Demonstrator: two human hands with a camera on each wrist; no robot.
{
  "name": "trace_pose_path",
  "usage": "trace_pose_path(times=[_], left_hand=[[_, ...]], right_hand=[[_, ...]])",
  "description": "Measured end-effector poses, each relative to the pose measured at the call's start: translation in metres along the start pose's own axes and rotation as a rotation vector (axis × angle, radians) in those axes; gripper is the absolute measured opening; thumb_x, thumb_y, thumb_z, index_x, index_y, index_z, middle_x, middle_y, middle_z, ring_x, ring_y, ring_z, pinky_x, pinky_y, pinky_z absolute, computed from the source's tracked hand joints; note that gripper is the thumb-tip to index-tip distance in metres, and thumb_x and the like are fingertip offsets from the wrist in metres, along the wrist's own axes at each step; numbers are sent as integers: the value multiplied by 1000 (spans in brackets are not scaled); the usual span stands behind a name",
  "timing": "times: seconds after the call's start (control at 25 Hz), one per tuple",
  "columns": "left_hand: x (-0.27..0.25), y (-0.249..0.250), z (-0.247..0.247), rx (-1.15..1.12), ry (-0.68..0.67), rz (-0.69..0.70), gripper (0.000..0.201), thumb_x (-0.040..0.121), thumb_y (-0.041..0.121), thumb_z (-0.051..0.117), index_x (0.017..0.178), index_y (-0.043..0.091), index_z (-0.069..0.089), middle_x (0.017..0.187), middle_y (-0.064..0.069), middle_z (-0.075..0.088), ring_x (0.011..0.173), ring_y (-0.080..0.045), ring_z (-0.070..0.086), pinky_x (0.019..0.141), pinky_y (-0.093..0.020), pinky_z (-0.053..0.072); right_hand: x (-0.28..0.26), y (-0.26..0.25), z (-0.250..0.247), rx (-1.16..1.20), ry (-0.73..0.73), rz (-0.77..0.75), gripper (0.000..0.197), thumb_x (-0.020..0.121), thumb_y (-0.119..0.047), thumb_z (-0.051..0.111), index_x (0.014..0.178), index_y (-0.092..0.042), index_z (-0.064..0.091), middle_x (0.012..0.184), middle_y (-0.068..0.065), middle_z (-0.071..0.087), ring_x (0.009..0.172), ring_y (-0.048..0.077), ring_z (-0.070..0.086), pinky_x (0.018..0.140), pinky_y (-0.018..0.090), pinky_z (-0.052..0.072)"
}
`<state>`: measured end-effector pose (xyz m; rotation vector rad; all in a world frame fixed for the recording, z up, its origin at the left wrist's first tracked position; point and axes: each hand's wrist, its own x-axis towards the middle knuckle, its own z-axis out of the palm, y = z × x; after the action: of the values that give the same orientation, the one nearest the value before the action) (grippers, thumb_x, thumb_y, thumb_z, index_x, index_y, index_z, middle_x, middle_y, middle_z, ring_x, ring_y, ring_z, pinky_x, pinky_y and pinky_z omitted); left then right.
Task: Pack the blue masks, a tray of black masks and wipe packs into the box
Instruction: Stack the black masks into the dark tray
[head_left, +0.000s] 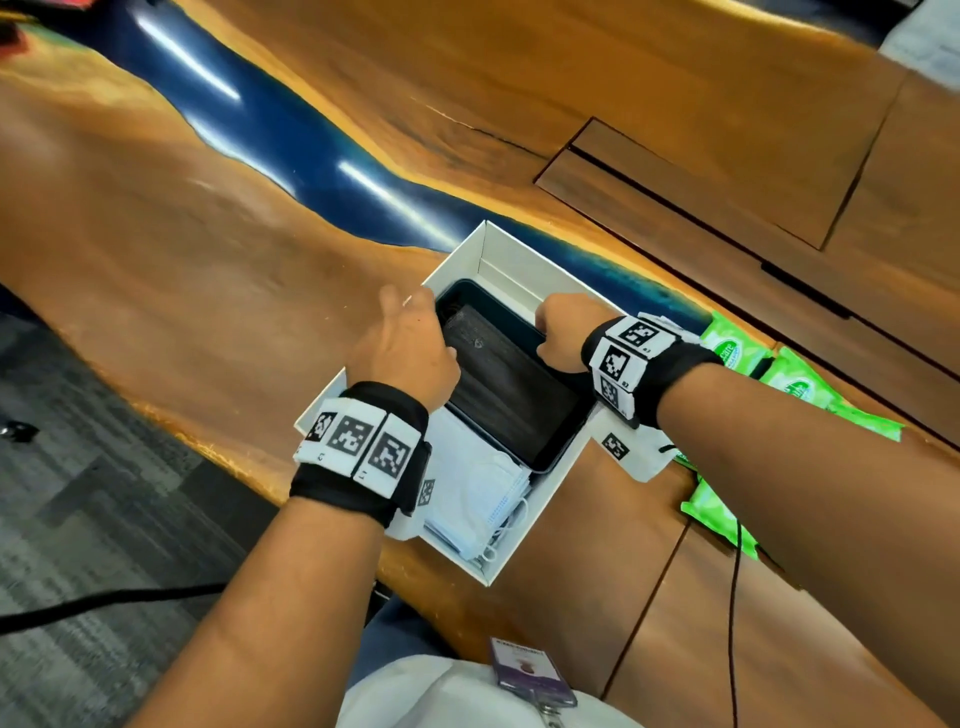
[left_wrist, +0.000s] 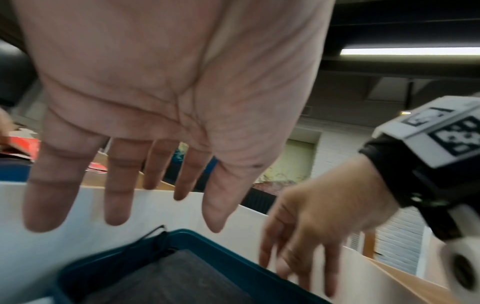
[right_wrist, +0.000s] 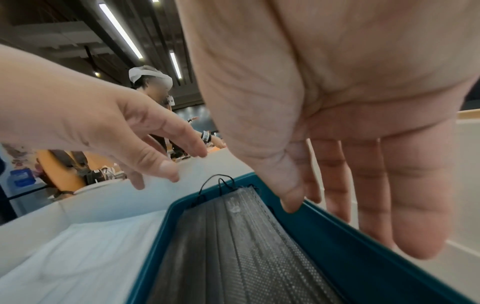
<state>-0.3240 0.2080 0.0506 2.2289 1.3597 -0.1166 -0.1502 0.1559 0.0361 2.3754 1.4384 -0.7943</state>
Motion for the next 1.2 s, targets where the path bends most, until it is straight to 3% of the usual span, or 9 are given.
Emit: trace_pose_path(times=[0.08,0.2,0.28,0.48,0.56,0.76,1.0,1.12,1.2], left_hand=[[0,14,8,96,-43,96,39,91,26,60,126,13,49,136,-9,41,117,-37,51,94,-49,47],[25,41,16,245,-228,190,39,89,20,51,127,11,50,133,-12,46,125,-37,45,101,-52,43],[45,53,15,319,-291,197,42,86,18,47,126,11,50,132,-17,50,124,-40,47,101,-54,43],[69,48,24,476,-265,185,52,90,20,43,141,13,35,131,-20,53,121,-42,50,102,-52,43],[71,47,23,580,-207,209,56,92,21,43,146,14,31,136,-20,43,126,-41,44,105,-49,42],[73,47,17,685,-164,248,40,96,16,40,134,6,48,135,-20,42,128,-35,40,105,-40,39],[79,44,33,688,-181,300,43,92,23,38,133,15,51,132,-13,48,125,-34,40,105,-44,38],[71,50,46,579,-236,312,46,90,23,42,136,25,50,140,-9,40,134,-32,28,106,-51,36],[73,52,48,549,-258,292,46,90,23,44,136,24,50,141,-9,39,137,-31,27,107,-53,35]], right_hand=[[-7,2,-1,24,-3,-19,27,90,-11,55,114,-3,63,107,14,66,98,33,64,82,35,55],[-17,2,-7,6,-142,-45,34,89,-6,47,121,-4,61,116,15,64,106,34,61,79,32,47],[-24,2,-13,-11,-213,-34,43,90,-6,44,131,-8,56,127,14,60,114,33,57,87,33,48],[-32,9,-14,-15,-332,-13,66,95,-9,37,156,-25,15,159,7,26,144,28,30,110,35,32],[-32,13,-17,16,-353,-15,69,95,-9,38,155,-32,13,161,5,23,145,27,27,111,35,31],[-29,18,-18,83,-383,-22,70,94,-8,41,153,-39,19,160,5,24,144,29,28,110,35,33],[-28,23,-15,136,-369,7,67,95,-5,38,154,-30,21,160,6,24,144,28,29,112,35,31],[-29,30,-4,70,-381,-12,52,94,-5,39,145,-14,43,147,9,45,126,27,47,101,33,42],[-28,34,-2,70,-363,-28,43,93,-6,42,132,-14,57,133,7,57,110,24,53,91,32,46]])
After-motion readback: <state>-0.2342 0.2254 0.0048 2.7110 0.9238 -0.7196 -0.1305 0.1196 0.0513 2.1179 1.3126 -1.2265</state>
